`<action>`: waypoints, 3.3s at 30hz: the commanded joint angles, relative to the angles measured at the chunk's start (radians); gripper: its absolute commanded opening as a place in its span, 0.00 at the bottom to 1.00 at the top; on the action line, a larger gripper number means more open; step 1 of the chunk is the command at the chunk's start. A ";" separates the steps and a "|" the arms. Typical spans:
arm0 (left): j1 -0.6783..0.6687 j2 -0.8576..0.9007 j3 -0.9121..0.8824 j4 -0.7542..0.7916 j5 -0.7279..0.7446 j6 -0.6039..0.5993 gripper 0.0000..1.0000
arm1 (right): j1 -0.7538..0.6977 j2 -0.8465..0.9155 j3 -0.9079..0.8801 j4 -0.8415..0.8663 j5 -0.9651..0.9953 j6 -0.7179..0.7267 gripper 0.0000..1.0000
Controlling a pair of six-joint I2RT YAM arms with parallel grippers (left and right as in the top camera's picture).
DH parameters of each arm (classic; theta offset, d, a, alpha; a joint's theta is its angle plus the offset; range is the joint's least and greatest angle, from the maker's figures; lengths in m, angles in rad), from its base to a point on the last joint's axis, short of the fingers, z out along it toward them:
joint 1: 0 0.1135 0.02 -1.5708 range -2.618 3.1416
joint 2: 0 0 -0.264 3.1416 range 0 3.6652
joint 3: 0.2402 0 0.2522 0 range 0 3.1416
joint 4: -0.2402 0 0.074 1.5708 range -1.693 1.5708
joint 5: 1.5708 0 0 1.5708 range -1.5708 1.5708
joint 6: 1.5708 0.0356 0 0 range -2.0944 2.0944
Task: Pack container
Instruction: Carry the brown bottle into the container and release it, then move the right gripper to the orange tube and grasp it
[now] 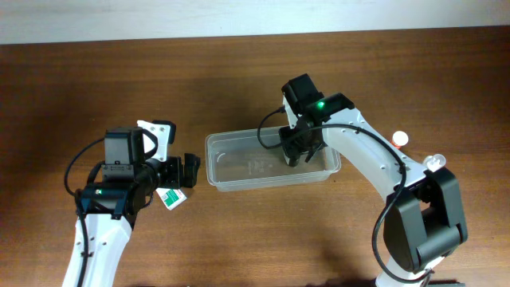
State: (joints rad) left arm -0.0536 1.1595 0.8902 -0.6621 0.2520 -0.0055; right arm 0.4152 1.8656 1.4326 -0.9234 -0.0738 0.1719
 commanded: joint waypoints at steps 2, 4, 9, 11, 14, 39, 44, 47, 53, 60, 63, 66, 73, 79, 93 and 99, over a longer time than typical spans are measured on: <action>-0.003 -0.003 0.023 0.003 0.014 -0.008 1.00 | 0.004 -0.017 0.011 -0.019 -0.001 -0.007 0.54; -0.003 -0.003 0.023 0.003 0.014 -0.005 1.00 | 0.004 -0.040 0.021 -0.035 0.004 -0.007 0.56; -0.003 -0.003 0.023 0.003 0.014 -0.005 0.99 | 0.002 -0.132 0.107 -0.135 0.058 -0.007 0.61; -0.003 -0.003 0.023 0.003 0.014 -0.002 0.99 | 0.001 -0.177 0.161 -0.192 0.113 -0.007 0.64; -0.003 -0.003 0.023 0.003 0.014 -0.002 1.00 | -0.014 -0.242 0.230 -0.254 0.202 -0.001 0.67; -0.003 -0.003 0.023 0.003 0.014 -0.002 0.99 | -0.578 -0.097 0.252 -0.402 0.117 -0.027 0.97; -0.003 -0.003 0.023 0.003 0.014 -0.002 1.00 | -0.580 -0.007 0.252 -0.410 0.103 -0.037 0.97; -0.003 -0.003 0.023 0.003 0.014 -0.002 1.00 | -0.580 0.033 0.252 -0.411 0.103 -0.033 0.96; -0.003 -0.003 0.023 0.003 0.014 -0.002 1.00 | -0.580 0.068 0.245 -0.412 0.103 -0.033 0.96; -0.003 -0.003 0.023 0.003 0.014 -0.002 1.00 | -0.580 0.068 0.195 -0.373 0.104 -0.029 0.94; -0.003 -0.003 0.023 0.003 0.014 -0.002 1.00 | -0.580 0.068 0.188 -0.364 0.104 -0.029 0.91; -0.003 -0.003 0.023 0.002 0.014 -0.002 0.99 | -0.580 0.068 0.188 -0.367 0.104 -0.029 0.86; -0.003 -0.003 0.023 0.002 0.014 -0.002 1.00 | -0.581 0.068 0.187 -0.367 0.104 -0.006 0.76; -0.003 -0.003 0.023 0.002 0.014 -0.002 1.00 | -0.581 0.068 0.187 -0.370 0.104 -0.006 0.72; -0.003 -0.003 0.023 -0.005 0.014 -0.002 1.00 | -0.581 0.068 0.187 -0.375 0.104 -0.006 0.52; -0.003 -0.003 0.023 -0.005 0.014 -0.002 1.00 | -0.581 0.068 0.187 -0.382 0.104 -0.002 0.42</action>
State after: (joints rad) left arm -0.0536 1.1595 0.8902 -0.6659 0.2546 -0.0051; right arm -0.1604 1.9312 1.6283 -1.3018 0.0353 0.1589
